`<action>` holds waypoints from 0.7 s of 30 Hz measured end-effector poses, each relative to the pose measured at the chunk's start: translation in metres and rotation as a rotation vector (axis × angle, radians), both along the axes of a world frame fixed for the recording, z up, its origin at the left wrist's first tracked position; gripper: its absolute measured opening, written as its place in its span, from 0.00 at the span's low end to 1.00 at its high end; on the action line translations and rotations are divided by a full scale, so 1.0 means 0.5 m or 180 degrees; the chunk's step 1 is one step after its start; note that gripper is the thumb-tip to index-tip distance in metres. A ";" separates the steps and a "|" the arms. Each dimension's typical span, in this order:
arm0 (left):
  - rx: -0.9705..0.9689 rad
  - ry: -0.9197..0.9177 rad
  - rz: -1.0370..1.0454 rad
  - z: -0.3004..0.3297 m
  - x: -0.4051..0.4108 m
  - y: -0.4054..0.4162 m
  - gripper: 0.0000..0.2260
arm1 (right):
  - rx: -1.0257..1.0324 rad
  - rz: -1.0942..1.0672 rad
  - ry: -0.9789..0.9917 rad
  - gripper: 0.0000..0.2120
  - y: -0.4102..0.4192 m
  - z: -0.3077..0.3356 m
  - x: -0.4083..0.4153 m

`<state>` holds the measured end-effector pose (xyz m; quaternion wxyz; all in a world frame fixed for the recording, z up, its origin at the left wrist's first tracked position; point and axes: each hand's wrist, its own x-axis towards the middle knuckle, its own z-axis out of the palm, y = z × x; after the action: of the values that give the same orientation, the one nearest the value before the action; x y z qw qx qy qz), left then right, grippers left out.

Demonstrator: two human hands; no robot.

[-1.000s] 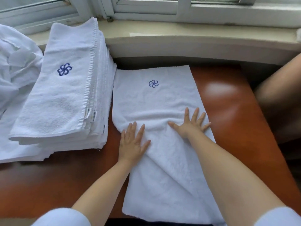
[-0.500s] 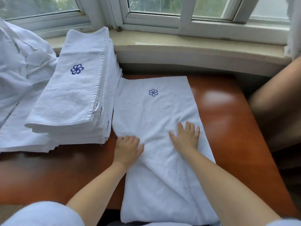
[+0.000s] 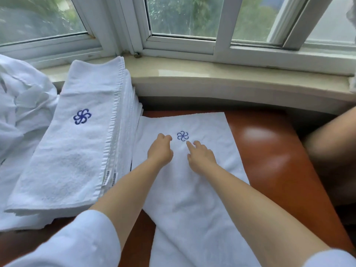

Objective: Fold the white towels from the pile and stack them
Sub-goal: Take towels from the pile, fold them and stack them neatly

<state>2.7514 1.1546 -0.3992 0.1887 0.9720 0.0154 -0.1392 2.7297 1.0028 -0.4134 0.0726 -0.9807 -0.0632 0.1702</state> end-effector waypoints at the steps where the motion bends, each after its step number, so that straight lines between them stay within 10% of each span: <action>1: 0.0018 0.0046 0.0009 -0.007 0.027 -0.003 0.20 | -0.0067 -0.0031 0.0001 0.25 0.006 -0.006 0.021; 15: 0.0507 0.0530 -0.0298 -0.092 0.298 0.002 0.50 | 0.0955 0.0336 -0.1019 0.15 -0.055 -0.098 0.112; 21: 0.1161 0.0357 -0.0478 -0.061 0.314 -0.035 0.29 | 0.0964 0.0334 -0.1333 0.14 -0.046 -0.108 0.109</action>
<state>2.9084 1.1370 -0.4298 -0.0025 0.9792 -0.0217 -0.2017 2.7841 0.9799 -0.4676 0.1950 -0.9679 -0.1523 -0.0443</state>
